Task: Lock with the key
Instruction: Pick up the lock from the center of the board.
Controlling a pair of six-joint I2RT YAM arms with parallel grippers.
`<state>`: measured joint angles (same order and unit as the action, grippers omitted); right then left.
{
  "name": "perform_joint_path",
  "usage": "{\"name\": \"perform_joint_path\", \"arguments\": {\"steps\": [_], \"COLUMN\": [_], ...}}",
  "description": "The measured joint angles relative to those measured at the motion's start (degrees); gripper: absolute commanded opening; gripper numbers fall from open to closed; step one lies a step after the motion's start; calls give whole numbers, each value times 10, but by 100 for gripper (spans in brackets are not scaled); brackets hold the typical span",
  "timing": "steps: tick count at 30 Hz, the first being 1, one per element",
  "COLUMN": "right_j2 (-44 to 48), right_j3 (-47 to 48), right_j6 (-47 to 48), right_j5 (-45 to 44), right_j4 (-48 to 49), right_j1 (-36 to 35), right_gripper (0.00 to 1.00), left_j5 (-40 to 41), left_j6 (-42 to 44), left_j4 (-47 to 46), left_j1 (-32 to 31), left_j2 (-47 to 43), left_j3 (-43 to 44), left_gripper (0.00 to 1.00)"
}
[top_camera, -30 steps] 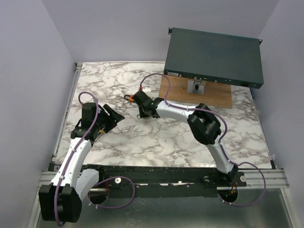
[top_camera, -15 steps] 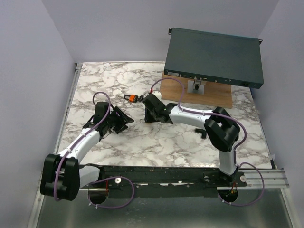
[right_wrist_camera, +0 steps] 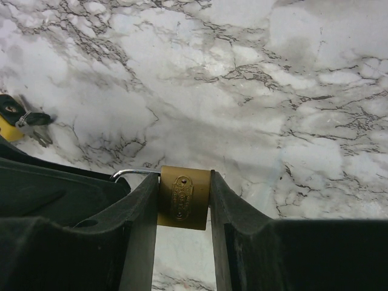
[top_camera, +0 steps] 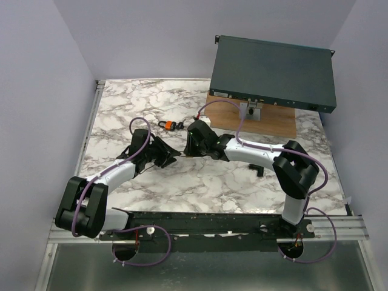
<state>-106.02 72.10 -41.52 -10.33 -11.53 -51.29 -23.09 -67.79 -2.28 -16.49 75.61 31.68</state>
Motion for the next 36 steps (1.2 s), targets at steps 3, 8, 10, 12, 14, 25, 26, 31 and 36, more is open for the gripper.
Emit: {"name": "perform_joint_path", "arguments": {"steps": [3, 8, 10, 12, 14, 25, 26, 31, 36], "right_j2": [5, 5, 7, 7, 8, 17, 18, 25, 38], "right_j3": [0, 0, 0, 0, 0, 0, 0, 0, -3], "right_j6": [0, 0, 0, 0, 0, 0, 0, 1, 6], "right_j5": [5, 12, 14, 14, 16, 22, 22, 22, 21], "right_j4": [3, 4, 4, 4, 4, 3, 3, -5, -15], "right_j1": [0, 0, 0, 0, 0, 0, 0, 0, 1], "right_gripper": [8, 9, 9, 9, 8, 8, 8, 12, 36], "left_j5": [-1, -1, -2, -2, -2, -16, -17, -25, -44], "left_j6": [-4, -7, -8, -8, -8, -15, -17, -21, -9], "left_j4": [-8, -13, -13, -15, -16, -29, -31, -41, -47], "left_j1": [-5, -5, -5, -6, -7, -8, -8, -8, -8], "left_j2": [3, 9, 10, 11, 11, 13, 13, 13, 12], "left_j3": [0, 2, 3, 5, 6, 14, 16, 17, 20], "left_gripper": [38, 31, 28, 28, 28, 5, 0, 0, 0]}}
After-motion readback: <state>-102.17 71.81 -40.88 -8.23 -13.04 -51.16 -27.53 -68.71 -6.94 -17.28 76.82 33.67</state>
